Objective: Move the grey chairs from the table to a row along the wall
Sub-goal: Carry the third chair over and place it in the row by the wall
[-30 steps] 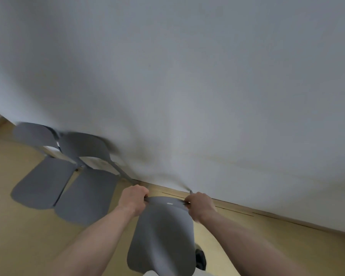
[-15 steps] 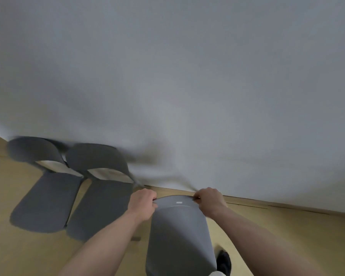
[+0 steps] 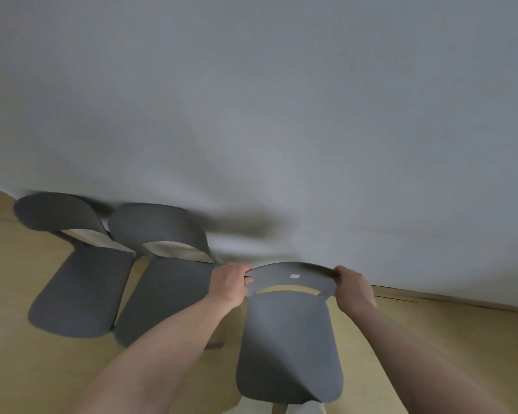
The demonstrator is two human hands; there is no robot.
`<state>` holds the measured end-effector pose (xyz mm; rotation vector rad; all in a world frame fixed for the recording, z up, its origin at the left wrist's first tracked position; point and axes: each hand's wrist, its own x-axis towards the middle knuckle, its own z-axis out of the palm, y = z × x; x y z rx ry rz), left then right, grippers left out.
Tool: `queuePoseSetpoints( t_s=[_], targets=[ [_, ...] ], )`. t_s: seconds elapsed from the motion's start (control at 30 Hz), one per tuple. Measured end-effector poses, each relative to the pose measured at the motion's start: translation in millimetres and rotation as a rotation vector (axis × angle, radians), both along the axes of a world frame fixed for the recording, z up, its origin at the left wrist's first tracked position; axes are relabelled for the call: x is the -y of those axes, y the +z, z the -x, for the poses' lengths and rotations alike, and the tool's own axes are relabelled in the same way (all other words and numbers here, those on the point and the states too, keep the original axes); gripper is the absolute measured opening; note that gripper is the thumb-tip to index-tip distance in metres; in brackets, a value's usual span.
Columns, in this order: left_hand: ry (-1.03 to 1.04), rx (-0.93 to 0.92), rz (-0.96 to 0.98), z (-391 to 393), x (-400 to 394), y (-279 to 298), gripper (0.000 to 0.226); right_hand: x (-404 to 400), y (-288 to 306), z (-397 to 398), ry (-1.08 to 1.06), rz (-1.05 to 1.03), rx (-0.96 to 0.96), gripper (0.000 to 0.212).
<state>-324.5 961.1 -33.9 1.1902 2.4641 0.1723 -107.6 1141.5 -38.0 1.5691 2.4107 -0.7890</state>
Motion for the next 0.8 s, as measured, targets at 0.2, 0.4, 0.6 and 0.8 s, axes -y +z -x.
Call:
queuePoseSetpoints(
  t_s=[0.2, 0.4, 0.6, 0.8],
  targets=[
    [0.006, -0.048, 0.045, 37.3, -29.7, -11.0, 0.014, -26.3, -14.9, 23.7, -0.043, 0.035, -0.009, 0.016],
    [0.05, -0.065, 0.075, 70.9, -36.1, -20.1, 0.021, -19.9, -29.3, 45.2, -0.039, 0.027, -0.064, 0.017],
    [-0.048, -0.076, 0.115, 78.9, -30.5, -18.2, 0.03, -24.6, -25.1, 41.0, 0.039, 0.055, -0.045, 0.017],
    [0.023, -0.111, 0.111, 105.8, -24.3, -16.1, 0.042, -18.8, -24.1, 65.9, 0.092, 0.085, -0.088, 0.018]
  ],
)
